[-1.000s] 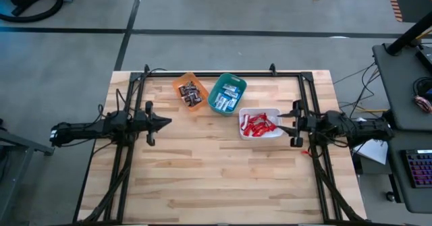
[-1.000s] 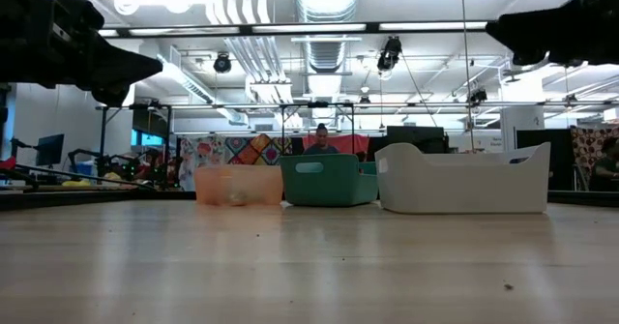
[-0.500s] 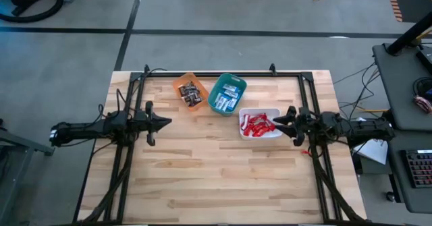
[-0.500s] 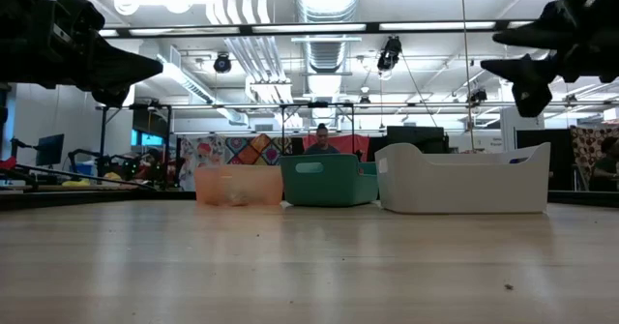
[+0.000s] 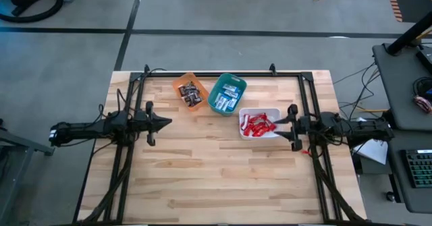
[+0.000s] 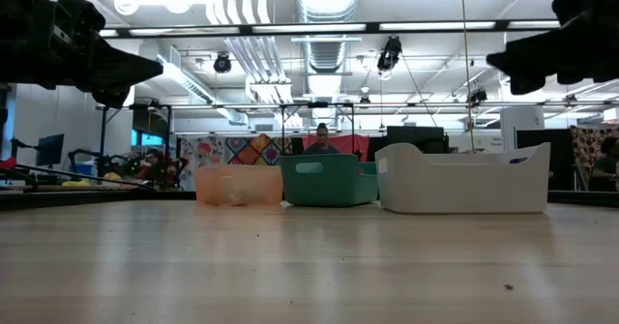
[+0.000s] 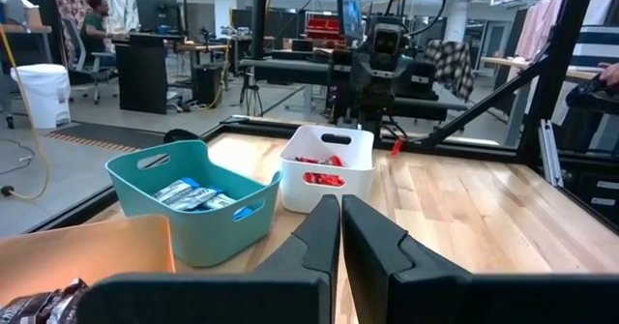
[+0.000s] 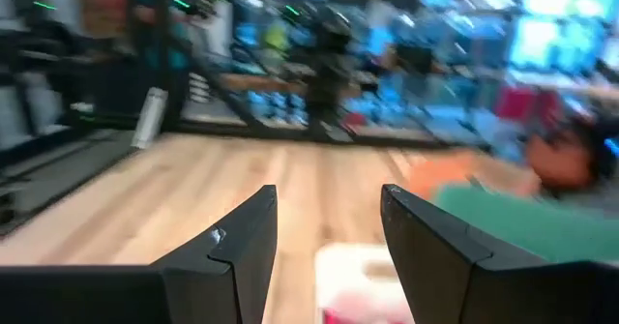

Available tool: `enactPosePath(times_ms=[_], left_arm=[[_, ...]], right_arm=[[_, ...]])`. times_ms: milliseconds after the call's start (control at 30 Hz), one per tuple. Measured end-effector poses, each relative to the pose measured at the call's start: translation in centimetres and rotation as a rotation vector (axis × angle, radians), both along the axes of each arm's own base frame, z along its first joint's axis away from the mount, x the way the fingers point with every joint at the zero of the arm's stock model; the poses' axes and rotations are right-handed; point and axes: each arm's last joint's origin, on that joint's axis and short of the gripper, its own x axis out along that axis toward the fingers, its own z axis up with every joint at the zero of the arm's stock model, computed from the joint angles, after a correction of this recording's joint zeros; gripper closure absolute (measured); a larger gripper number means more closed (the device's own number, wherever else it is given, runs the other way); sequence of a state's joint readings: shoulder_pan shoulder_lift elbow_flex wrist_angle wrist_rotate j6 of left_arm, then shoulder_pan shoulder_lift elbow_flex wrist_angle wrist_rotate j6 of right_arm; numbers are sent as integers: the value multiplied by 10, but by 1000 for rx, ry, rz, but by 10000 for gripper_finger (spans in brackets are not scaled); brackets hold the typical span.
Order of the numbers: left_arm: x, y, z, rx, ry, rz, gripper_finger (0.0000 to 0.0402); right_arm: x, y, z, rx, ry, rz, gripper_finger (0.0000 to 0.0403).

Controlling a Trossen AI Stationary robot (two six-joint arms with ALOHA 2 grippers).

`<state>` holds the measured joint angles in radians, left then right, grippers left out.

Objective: Sort candy
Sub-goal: Return to Home Position

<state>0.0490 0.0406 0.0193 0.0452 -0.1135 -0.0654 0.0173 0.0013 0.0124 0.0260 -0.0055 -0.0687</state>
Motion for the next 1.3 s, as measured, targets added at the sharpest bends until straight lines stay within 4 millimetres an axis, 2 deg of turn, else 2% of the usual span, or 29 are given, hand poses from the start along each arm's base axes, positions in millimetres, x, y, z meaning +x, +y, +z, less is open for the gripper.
enactPosePath(times_ms=[233,633,1033,1300], left_arm=[[0,0,0,0,4,0,402],[1,0,-1,-1,16,-1,402],[2,0,-3,-2,32,-1,402],[3,0,-3,-2,39,0,402]], right_arm=[[-1,6,2,-154,-45,229,225],[-1,5,2,-281,-61,219,225],[-1,5,3,-147,-35,230,225],[-1,5,4,-117,-29,233,225]])
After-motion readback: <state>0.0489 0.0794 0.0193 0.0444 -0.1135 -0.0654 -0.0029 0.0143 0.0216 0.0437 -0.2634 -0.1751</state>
